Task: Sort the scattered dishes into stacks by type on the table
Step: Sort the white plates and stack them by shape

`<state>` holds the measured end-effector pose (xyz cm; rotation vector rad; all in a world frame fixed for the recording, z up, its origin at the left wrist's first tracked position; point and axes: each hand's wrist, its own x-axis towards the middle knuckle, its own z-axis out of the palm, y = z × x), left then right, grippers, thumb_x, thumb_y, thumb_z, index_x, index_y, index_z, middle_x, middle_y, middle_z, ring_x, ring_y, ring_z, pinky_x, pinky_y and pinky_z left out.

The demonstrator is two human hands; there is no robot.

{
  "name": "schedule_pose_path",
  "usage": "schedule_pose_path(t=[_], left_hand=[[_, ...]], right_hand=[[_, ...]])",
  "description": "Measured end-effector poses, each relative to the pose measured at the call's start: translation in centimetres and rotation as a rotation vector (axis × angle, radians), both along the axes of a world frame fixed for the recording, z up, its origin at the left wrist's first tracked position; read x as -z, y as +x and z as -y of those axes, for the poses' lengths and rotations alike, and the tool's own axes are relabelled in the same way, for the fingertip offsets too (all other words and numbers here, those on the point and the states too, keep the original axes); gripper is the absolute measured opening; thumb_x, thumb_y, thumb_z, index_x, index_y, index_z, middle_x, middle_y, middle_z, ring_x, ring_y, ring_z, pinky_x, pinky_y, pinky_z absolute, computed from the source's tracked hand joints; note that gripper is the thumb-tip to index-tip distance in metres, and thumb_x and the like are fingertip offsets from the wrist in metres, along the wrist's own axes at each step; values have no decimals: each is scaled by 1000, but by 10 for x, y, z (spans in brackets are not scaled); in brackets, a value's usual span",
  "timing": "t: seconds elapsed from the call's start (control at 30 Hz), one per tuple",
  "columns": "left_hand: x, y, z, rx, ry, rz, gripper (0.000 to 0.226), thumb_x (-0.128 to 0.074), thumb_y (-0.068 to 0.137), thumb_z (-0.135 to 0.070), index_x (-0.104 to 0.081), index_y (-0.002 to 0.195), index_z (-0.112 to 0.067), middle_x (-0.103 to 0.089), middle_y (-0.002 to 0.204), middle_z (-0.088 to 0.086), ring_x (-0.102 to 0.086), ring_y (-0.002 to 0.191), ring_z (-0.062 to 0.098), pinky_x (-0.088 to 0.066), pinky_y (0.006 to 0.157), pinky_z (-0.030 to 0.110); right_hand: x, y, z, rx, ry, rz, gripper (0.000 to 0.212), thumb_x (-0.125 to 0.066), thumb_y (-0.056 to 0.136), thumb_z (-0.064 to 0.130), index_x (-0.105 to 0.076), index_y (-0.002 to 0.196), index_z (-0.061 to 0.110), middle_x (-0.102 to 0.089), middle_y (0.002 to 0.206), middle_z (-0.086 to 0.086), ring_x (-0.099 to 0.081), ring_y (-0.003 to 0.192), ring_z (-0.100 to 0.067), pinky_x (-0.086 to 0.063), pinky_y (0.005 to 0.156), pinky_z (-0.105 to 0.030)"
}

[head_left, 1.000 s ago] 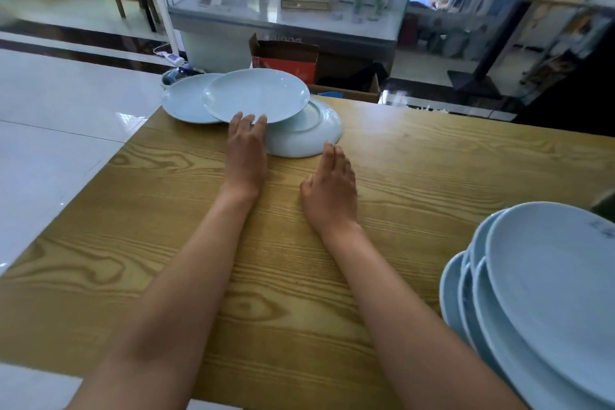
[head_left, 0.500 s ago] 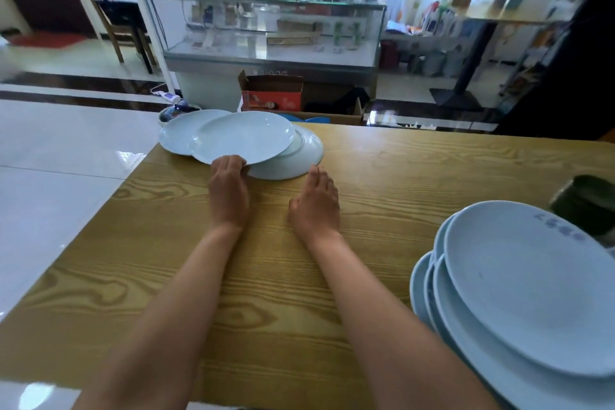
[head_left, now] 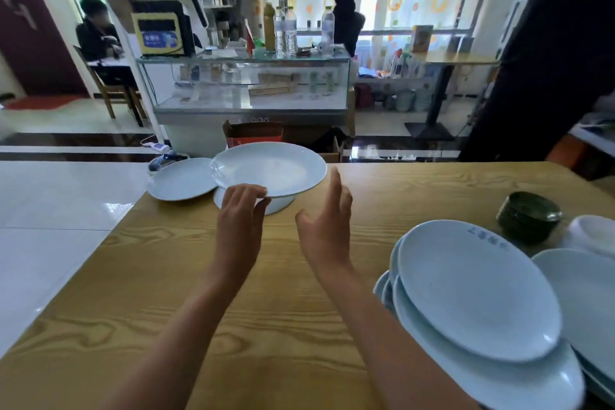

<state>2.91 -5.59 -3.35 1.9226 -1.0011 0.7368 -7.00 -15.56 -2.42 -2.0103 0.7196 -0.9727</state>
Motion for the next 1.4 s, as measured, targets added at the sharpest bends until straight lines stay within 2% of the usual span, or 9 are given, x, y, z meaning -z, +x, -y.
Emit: schedule_pose_path(t=[0.27, 0.43, 0.57, 0.67, 0.77, 0.9, 1.0, 1.2, 1.4], left_hand=[[-43, -65, 42, 139, -109, 4, 16, -72, 81, -2, -64, 94, -6, -67, 97, 8, -59, 96, 21, -36, 87, 10], [-55, -100, 54, 231, -128, 49, 15, -72, 80, -2, -65, 93, -3, -67, 98, 8, -60, 97, 22, -44, 87, 22], [-57, -129, 58, 305, -122, 54, 14, -72, 80, -2, -66, 93, -2, -67, 98, 7, -60, 98, 20, -44, 89, 21], [-57, -148, 62, 354, -112, 77, 14, -73, 79, -1, -66, 92, -2, -67, 97, 6, -60, 97, 20, -45, 89, 21], [-57, -164, 64, 417, -89, 98, 13, -73, 80, -4, -67, 92, -3, -67, 99, 6, -60, 100, 20, -45, 90, 21], [-57, -181, 62, 494, 15, 78, 22, -72, 81, -4, -67, 102, -7, -62, 120, 5, -55, 116, 22, -45, 96, 32], [-55, -186, 57, 527, 94, 7, 43, -63, 78, 10, -63, 115, -12, -51, 135, 4, -46, 127, 21, -39, 101, 25], [-48, -185, 56, 468, 10, -148, 38, -52, 79, 15, -66, 104, -11, -57, 131, 1, -54, 120, 16, -53, 85, 38], [-43, -192, 66, 505, 51, -166, 31, -54, 83, 7, -66, 101, -15, -57, 131, -1, -53, 121, 16, -52, 88, 43]], right_hand=[[-44, -59, 5, 36, 37, 126, 89, -64, 87, 13, -5, 149, 41, -27, 150, -5, -46, 126, -21, -50, 93, -29], [-56, -99, 21, 31, 69, 82, 85, -61, 91, 15, -7, 150, 43, -36, 148, -4, -47, 126, -15, -36, 86, -17], [-59, -132, 33, 27, 89, 117, 68, -64, 91, 20, -30, 147, 38, -47, 141, -1, -49, 126, -15, -44, 98, -24], [-60, -158, 40, 78, 57, 74, 36, -67, 89, 25, -56, 123, 33, -56, 126, 1, -54, 114, -13, -45, 86, -14], [-58, -184, 47, 103, 54, 47, 20, -72, 85, 31, -64, 104, 32, -61, 113, 4, -58, 102, -8, -45, 77, -10], [-52, -224, 51, 147, 74, 27, 22, -74, 80, 37, -66, 101, 34, -65, 106, 8, -61, 88, -2, -49, 71, -11], [-43, -260, 52, 174, 158, 17, 18, -79, 76, 34, -68, 90, 31, -66, 94, 4, -60, 74, -4, -47, 61, -11], [-16, -310, 37, 235, 230, -10, 19, -82, 71, 30, -69, 83, 29, -62, 92, 2, -58, 76, -7, -45, 66, -13], [0, -327, 18, 180, 252, 91, 22, -84, 64, 23, -70, 80, 31, -49, 75, 14, -50, 67, 1, -41, 65, -10]])
